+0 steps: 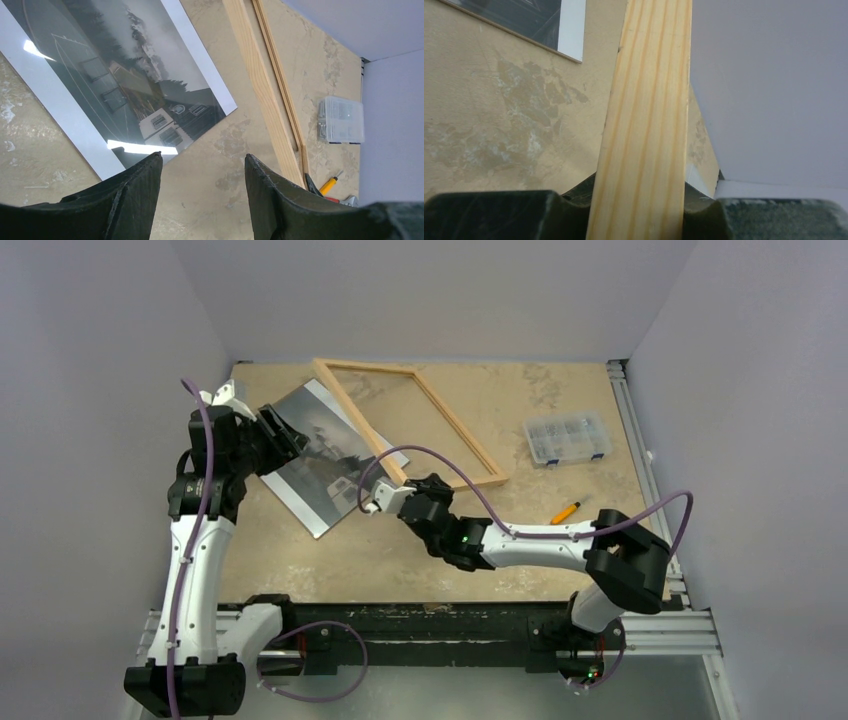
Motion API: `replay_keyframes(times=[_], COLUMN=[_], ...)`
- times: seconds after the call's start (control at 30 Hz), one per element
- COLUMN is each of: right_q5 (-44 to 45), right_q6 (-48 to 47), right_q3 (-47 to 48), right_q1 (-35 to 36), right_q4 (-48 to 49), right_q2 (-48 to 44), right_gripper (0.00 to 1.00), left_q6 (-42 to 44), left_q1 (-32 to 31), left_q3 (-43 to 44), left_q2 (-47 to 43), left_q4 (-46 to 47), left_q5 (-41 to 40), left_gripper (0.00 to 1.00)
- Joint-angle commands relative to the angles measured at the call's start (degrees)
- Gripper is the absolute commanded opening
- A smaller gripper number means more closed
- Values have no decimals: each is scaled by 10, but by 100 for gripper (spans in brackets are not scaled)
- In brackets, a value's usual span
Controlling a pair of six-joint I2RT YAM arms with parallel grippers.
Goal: Take the photo out of the frame
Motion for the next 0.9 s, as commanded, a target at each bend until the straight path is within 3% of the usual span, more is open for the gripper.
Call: replay_keyframes(times=[0.0, 0.13, 0.33, 0.5, 0.67, 0.87], right_q5=[53, 97, 96, 88, 81, 62], right_q6=[205, 331, 486, 491, 418, 374], right_q3=[46, 84, 135, 135, 136, 144], right_q1=[16, 37, 60, 65, 61, 24], right_q4=[-294, -428, -605, -577, -476, -422], right_q2=[12, 18, 69, 102, 121, 158], right_gripper=[0, 0, 0, 0, 0, 0], left_q6=[6, 3, -1, -4, -5, -3], left_q1=[5, 8, 13, 13, 13, 12], left_q3=[-6, -10, -15, -18, -22, -23], left_q2=[-8, -8, -9, -11, -14, -14], left_q4=[30, 35, 41, 43, 45, 46], left_q5=[17, 27, 35, 34, 33, 31], left_gripper=[59, 59, 59, 59, 59, 59])
